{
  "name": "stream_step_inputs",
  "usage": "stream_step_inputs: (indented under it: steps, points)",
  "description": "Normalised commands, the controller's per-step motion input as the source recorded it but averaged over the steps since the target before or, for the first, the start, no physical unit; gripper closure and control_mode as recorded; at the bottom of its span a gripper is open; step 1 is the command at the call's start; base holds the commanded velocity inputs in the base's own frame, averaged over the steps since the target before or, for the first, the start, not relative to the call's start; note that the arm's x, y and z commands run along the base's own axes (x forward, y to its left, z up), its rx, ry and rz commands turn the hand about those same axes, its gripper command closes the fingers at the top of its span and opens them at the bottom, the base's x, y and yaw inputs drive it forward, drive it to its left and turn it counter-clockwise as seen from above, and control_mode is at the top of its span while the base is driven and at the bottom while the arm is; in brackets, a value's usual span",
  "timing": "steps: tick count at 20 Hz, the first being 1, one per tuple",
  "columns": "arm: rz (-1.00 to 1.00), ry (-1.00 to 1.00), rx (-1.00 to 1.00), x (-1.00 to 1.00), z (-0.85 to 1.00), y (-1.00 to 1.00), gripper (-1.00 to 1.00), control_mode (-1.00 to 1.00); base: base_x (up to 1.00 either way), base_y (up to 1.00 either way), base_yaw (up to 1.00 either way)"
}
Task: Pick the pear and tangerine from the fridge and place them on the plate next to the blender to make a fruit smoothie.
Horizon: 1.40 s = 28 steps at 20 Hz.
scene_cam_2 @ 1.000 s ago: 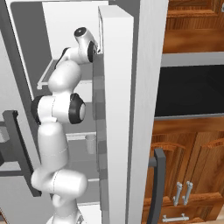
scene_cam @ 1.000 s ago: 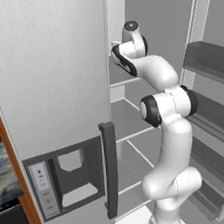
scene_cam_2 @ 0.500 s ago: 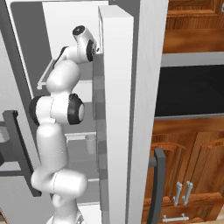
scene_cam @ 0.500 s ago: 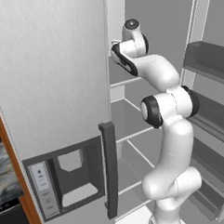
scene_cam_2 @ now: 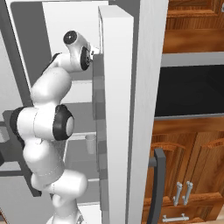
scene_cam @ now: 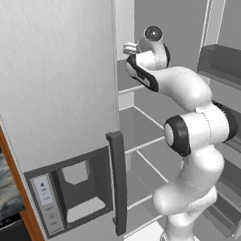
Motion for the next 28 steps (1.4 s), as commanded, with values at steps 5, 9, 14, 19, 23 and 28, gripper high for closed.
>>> stream_step_inputs:
  steps: [5, 9, 14, 19, 23, 28]
  points:
    - [0.04, -0.3, 0.0, -1.0, 0.25, 0.0, 1.0, -1.0, 0.0, 0.0, 0.0]
    - [0.01, -0.22, 0.0, -1.0, 0.65, 0.0, 1.0, -1.0, 0.0, 0.0, 0.0]
    - [0.02, -0.11, 0.0, -1.0, 0.7, 0.0, 1.0, -1.0, 0.0, 0.0, 0.0]
    - [0.06, -0.05, 0.0, -1.0, 0.51, 0.06, 1.0, -1.0, 0.0, 0.0, 0.0]
    - [0.09, 0.0, 0.0, -1.0, 0.34, 0.02, 1.0, -1.0, 0.0, 0.0, 0.0]
    - [0.08, 0.03, 0.0, -1.0, 0.22, 0.01, 1.0, -1.0, 0.0, 0.0, 0.0]
